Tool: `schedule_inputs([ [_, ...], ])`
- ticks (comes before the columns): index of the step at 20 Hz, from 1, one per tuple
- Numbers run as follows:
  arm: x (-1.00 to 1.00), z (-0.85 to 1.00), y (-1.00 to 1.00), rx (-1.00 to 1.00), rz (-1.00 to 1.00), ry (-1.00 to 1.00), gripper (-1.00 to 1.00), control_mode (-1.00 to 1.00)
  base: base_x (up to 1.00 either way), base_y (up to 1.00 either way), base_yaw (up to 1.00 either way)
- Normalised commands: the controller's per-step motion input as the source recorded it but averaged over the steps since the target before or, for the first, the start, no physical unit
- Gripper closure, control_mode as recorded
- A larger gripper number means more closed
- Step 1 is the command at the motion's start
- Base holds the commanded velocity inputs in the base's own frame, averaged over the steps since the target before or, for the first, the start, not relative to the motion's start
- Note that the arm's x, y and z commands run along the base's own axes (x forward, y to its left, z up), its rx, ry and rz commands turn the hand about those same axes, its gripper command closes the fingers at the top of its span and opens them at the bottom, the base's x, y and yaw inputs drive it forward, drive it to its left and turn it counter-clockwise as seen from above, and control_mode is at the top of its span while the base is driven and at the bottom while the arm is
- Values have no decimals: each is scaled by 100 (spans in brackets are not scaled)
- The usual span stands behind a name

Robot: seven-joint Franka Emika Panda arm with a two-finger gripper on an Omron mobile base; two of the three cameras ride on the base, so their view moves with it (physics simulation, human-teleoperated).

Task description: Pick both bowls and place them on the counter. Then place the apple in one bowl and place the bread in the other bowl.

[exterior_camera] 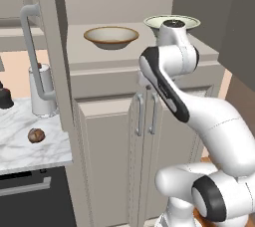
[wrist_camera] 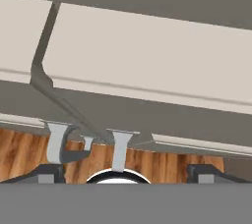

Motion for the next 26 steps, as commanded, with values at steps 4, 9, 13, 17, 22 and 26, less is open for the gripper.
schedule_inputs([
  [4, 1, 45, 4, -26, 4, 0, -100, -100, 0, 0, 0],
  [9, 3, 39, -11, -21, 5, 1, -100, -100, 0, 0, 0],
  [13, 5, 34, -27, -18, 9, 4, -100, -100, 0, 0, 0],
  [17, -1, 19, -34, -14, 10, 2, -100, -100, 0, 0, 0],
  [22, 1, 29, -5, -10, 10, -4, -100, -100, 0, 0, 0],
  [26, 6, 25, -5, -8, 16, -12, -100, -100, 0, 0, 0],
])
